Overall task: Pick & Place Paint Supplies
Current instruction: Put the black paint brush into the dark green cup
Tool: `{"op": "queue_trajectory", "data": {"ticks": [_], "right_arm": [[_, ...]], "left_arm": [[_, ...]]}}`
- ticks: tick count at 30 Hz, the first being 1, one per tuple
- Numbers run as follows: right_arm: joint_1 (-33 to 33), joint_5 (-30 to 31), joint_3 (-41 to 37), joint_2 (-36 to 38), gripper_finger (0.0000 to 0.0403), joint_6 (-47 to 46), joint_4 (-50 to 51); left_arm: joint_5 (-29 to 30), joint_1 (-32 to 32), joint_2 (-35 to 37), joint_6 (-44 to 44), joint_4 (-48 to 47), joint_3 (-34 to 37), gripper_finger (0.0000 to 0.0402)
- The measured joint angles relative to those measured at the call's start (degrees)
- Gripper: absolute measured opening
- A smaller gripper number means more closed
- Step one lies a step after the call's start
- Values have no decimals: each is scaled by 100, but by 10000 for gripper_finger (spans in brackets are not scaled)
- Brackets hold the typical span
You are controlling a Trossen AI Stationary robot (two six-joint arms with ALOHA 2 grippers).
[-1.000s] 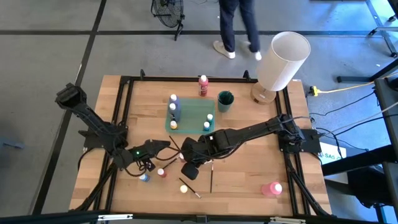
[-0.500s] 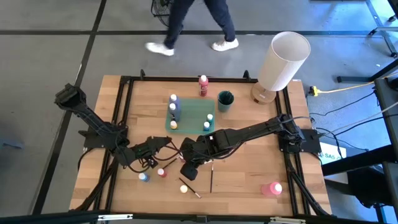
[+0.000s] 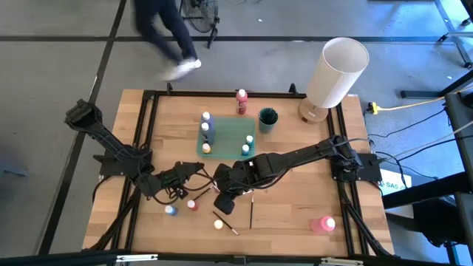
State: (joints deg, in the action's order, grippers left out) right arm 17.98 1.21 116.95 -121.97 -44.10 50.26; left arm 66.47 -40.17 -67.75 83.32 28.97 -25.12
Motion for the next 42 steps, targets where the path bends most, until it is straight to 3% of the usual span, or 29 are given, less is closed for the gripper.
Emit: {"op": "queue_trajectory", "data": {"ticks": [14, 30, 42], "right_arm": [[0, -42, 0, 0, 0, 50, -125], [0, -42, 0, 0, 0, 94, -133], [2, 118, -2, 0, 35, 758, -163]], "left_arm": [[-4, 145, 0, -1, -6, 0, 89], [8, 145, -2, 1, -76, 0, 10], [150, 145, -2, -310, -269, 0, 8]]}}
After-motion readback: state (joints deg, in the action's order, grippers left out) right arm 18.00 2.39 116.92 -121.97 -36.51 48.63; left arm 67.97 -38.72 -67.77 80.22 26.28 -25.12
